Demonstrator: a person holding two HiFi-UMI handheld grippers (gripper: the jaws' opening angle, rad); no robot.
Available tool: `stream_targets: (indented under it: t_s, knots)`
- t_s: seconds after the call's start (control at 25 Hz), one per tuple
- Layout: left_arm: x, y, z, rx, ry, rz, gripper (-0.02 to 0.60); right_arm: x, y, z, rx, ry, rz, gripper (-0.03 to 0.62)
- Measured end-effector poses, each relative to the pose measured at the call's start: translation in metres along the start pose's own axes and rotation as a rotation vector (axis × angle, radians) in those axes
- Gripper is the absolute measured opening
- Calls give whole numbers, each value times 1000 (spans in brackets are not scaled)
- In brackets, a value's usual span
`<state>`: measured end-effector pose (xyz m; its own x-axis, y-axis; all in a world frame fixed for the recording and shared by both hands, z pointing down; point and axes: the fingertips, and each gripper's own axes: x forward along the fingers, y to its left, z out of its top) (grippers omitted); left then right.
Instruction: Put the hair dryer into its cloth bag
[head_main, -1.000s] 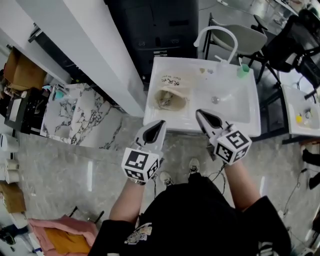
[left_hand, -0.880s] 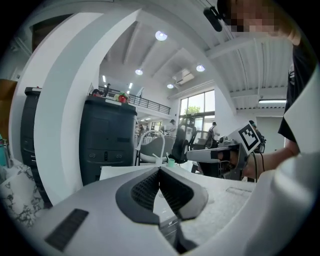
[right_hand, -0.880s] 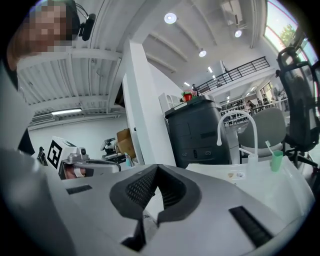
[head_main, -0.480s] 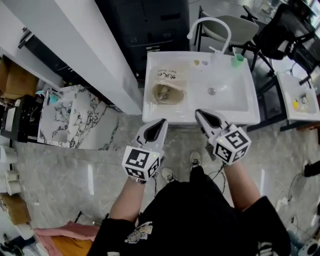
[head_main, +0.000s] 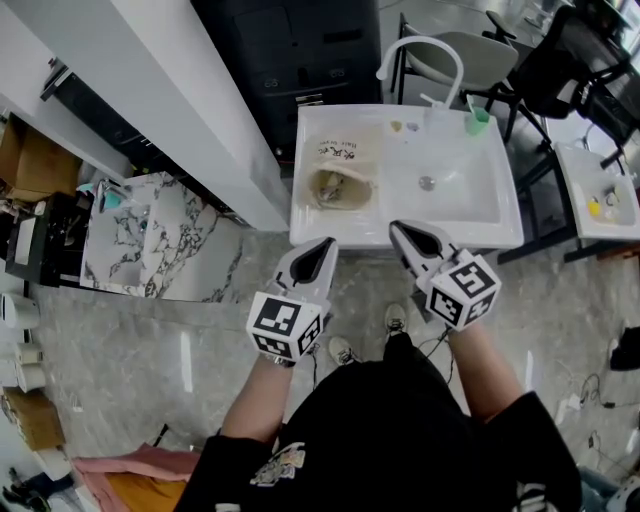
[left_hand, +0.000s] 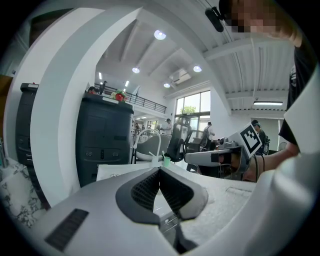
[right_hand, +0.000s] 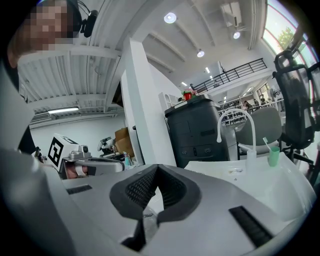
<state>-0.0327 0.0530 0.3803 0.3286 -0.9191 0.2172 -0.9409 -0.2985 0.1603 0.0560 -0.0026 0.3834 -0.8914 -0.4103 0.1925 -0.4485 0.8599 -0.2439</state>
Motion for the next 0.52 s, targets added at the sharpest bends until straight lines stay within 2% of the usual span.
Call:
stream_targets:
  t_s: [0.52]
  knots:
    - [3, 0, 1, -5, -3, 20, 3, 4, -3, 5, -10, -2, 22, -3]
